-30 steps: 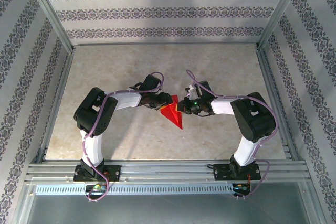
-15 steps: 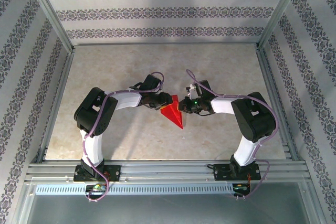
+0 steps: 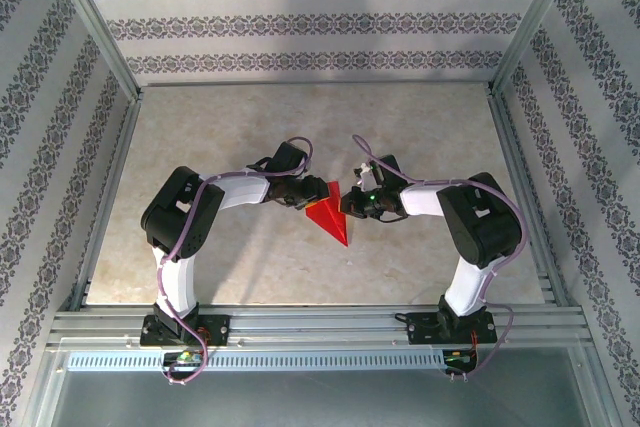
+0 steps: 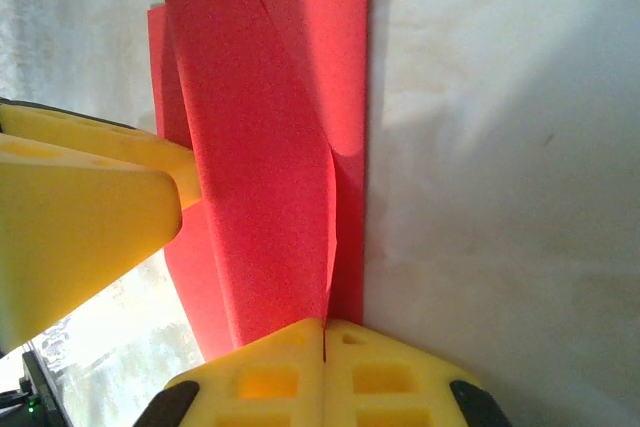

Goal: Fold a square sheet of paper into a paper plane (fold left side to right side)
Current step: Fourth fold the wing at the center of the table.

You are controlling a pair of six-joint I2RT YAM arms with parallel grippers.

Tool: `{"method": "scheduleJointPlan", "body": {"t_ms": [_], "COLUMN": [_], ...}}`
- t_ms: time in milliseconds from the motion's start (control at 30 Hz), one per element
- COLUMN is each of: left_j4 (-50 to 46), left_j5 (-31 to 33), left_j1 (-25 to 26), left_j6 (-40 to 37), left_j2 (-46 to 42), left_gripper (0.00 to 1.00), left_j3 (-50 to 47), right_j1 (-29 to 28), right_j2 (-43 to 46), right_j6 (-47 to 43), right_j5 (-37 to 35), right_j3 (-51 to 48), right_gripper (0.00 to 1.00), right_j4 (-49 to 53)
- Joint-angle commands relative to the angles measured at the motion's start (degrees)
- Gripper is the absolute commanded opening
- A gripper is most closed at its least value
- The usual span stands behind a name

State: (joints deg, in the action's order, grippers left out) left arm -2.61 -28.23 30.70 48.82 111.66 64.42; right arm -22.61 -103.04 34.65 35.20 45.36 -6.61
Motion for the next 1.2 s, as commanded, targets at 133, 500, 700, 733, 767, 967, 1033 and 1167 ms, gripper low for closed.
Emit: {"method": "scheduleJointPlan", "body": {"t_ms": [133, 500, 700, 733, 767, 967, 1033, 1167], "left_j4": [-3.2, -3.3, -6.0, -6.5, -7.1, -7.9, -6.8, -5.3], "left_j5": [1.2, 0.5, 1.2, 1.4, 1.7, 1.7, 0.1, -2.5], "left_j1": [0.8, 0.8, 0.8, 0.7, 0.7, 0.5, 0.5, 0.7], "left_j6": [-1.0, -1.5, -3.4, -3.7, -4.1, -5.1, -4.7, -4.1], "left_j2": [1.4, 0.3, -1.8, -2.1, -2.5, -4.3, -3.9, -2.2], "left_gripper": [0.43, 0.48, 0.51, 0.52, 0.52, 0.4, 0.29, 0.11], "left_j3": [0.7, 1.8, 4.1, 4.4, 4.6, 5.2, 5.2, 6.1], "right_j1": [0.2, -0.6, -0.7, -0.7, -0.8, -0.9, -1.0, -1.0], "right_j2": [-1.2, -1.9, -2.8, -3.0, -3.1, -3.2, -3.2, -3.2], "right_j6": [-1.4, -1.9, -1.9, -1.9, -1.9, -1.8, -1.8, -1.8], "right_j5": [-1.5, -3.7, -4.2, -4.2, -4.2, -4.4, -4.4, -4.6], "right_j3": [1.5, 0.4, 0.0, 0.0, 0.1, 0.1, 0.1, 0.2], "right_gripper": [0.02, 0.01, 0.01, 0.01, 0.01, 0.0, 0.0, 0.0], "right_j4": [1.2, 3.0, 3.3, 3.2, 3.2, 3.2, 3.2, 3.3]}}
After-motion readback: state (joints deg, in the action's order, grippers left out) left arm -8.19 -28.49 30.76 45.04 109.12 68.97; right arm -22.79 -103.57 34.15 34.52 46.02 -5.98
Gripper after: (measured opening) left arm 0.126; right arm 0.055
